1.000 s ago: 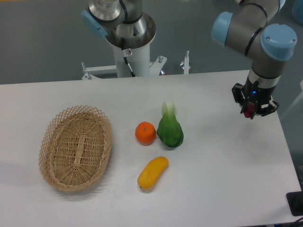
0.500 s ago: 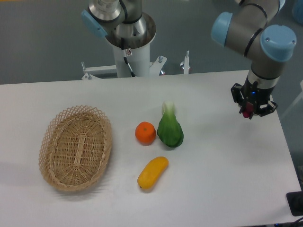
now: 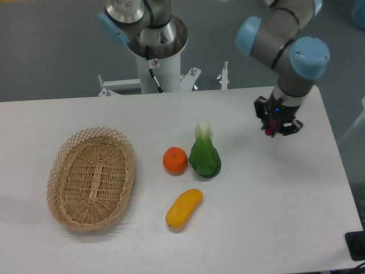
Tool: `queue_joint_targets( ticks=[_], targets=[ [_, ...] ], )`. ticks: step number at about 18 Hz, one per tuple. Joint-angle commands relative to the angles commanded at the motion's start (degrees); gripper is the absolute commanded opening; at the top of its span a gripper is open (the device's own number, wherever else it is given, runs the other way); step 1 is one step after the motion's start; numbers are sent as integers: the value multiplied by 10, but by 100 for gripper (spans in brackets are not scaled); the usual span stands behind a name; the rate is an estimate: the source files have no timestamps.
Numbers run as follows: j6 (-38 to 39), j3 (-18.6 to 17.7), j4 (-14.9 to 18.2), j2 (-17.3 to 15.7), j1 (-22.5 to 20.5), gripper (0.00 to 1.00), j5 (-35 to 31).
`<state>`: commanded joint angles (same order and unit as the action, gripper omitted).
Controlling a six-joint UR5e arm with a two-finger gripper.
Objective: Place the sweet potato on the table
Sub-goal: 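Lower the held sweet potato onto the table beside the bok choy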
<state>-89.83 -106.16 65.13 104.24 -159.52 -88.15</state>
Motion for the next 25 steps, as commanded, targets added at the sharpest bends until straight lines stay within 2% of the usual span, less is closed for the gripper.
queue_joint_targets(
  ticks=[3, 6, 10, 12, 16, 17, 19, 21, 25],
  targets=[
    [1, -40, 0, -12, 11, 12, 0],
    [3, -69, 0, -20, 18, 19, 0],
    [30, -87, 0, -24, 45, 28, -1],
    [30, -88, -1, -22, 50, 40, -1],
    [20, -78, -3, -18, 44, 48, -4],
    [18, -71, -9, -16, 42, 56, -5],
    [18, -65, -14, -14, 40, 81, -6],
    [19, -63, -25, -14, 33, 100, -7],
    [21, -32, -51, -19, 28, 100, -23]
  ],
)
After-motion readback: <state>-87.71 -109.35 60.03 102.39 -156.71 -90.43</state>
